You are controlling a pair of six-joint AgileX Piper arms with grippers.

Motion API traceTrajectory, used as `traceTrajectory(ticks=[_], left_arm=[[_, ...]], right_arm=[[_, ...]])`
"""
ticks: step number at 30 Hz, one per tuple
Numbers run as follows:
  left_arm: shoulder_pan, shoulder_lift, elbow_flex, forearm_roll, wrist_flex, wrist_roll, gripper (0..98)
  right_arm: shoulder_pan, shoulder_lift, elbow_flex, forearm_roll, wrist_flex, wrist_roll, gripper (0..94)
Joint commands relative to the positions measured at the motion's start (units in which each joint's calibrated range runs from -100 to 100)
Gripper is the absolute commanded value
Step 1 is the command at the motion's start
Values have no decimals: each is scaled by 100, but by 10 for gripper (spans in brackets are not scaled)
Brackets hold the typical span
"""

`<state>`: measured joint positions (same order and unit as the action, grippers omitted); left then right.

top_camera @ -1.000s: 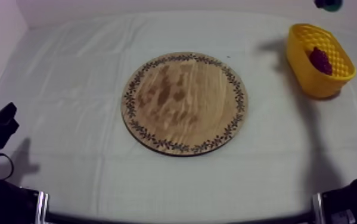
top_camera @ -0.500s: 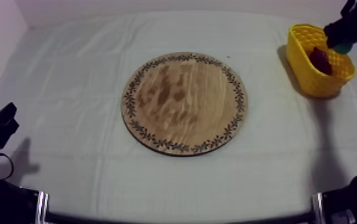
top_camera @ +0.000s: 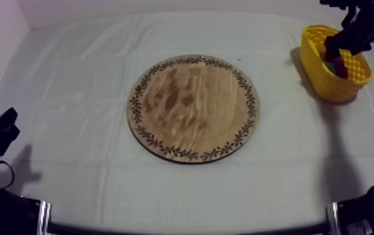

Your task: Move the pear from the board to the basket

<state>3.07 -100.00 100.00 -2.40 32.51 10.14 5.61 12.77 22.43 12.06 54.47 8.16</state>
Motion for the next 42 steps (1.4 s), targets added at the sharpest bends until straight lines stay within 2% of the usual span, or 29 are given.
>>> traceTrajectory(ticks=[1,5,9,12,16,25,29,32,37,40,42], left_arm=[[1,0,0,-2,-1,-1,1],[1,0,0,-2,-1,-1,1],[1,0,0,-2,-1,-1,1],[1,0,0,-2,-1,-1,1],[1,0,0,-2,-1,-1,1],[1,0,0,-2,-1,-1,1],[1,0,0,-2,-1,-1,1],[1,0,0,-2,-1,-1,1],[1,0,0,-2,-1,-1,1],[1,0,0,-2,-1,-1,1],[1,0,0,-2,-1,-1,1]], right_arm=[[-2,-245,50,9,-86,-20,619],[16,-992,420,13,-583,-100,595],[132,-2016,1243,-120,-1527,-62,534],[260,-2897,1960,-468,-2104,259,499],[287,-4179,2895,-896,-2497,666,462],[-130,-7179,4896,-1315,-2612,962,389],[-341,-8320,5708,-1376,-2538,1082,339],[-456,-8993,6207,-1394,-2472,1079,269],[-573,-9879,6971,-1603,-2447,1209,126],[-651,-10261,7320,-1784,-2426,1223,66],[-708,-10460,7476,-1806,-2338,1126,37]])
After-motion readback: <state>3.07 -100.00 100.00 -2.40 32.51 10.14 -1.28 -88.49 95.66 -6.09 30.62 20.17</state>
